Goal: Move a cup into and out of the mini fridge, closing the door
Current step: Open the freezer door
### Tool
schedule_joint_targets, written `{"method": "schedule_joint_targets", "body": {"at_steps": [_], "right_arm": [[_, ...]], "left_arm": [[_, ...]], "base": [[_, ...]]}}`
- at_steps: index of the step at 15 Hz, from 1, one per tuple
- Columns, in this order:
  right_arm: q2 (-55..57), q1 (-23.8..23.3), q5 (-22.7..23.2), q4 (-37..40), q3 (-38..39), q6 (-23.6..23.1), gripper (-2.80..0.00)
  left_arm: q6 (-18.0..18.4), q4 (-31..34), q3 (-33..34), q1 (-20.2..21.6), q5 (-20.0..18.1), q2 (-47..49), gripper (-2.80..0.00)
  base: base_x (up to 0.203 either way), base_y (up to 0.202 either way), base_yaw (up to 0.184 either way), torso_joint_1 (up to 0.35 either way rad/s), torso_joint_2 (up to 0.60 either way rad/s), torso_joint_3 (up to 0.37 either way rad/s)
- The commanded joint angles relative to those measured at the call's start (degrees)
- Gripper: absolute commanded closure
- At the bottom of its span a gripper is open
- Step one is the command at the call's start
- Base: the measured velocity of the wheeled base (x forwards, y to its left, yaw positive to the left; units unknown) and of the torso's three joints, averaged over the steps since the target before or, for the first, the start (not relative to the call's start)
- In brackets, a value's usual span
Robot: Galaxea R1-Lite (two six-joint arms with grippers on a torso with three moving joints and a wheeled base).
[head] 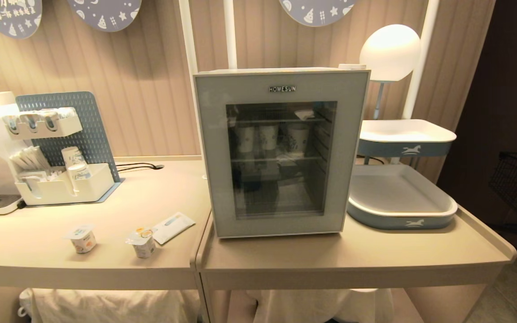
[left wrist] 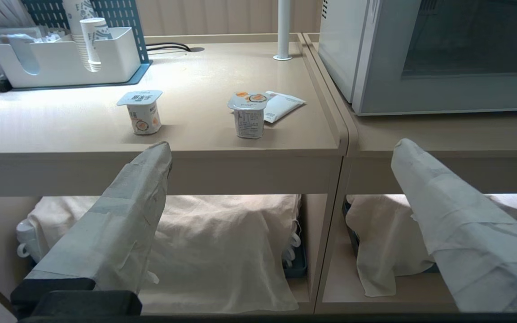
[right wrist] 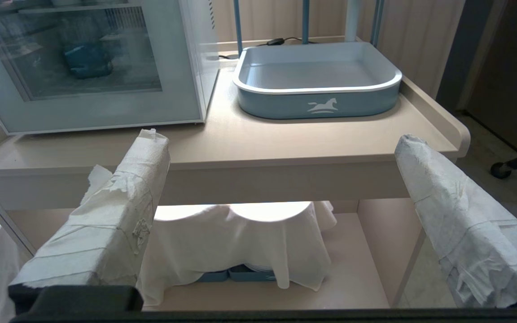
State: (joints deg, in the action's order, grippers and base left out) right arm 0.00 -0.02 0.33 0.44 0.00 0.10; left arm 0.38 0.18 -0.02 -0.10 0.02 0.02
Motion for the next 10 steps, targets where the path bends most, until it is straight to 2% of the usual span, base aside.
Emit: {"method": "schedule_joint_targets", "body": {"at_steps": [1, 7, 10], "right_arm": [[0.09, 0.02, 0.02, 0.00, 0.00, -0.01, -2.80], [0.09, 0.02, 0.02, 0.00, 0.00, -0.01, -2.80], [0.09, 0.02, 0.02, 0.00, 0.00, -0.01, -2.80]], "left_arm": [[0.06, 0.01, 0.02, 0.10, 0.00, -0.02, -2.80], [0.44, 0.08, 0.02, 0.01, 0.06, -0.02, -2.80], [1.99, -0.01, 0.02, 0.02, -0.01, -0.02, -2.80]], "base": [[0.000, 0.000, 0.000, 0.000, 0.00, 0.000], [0.000, 0.000, 0.000, 0.000, 0.00, 0.000], [0.000, 0.000, 0.000, 0.000, 0.00, 0.000]]}}
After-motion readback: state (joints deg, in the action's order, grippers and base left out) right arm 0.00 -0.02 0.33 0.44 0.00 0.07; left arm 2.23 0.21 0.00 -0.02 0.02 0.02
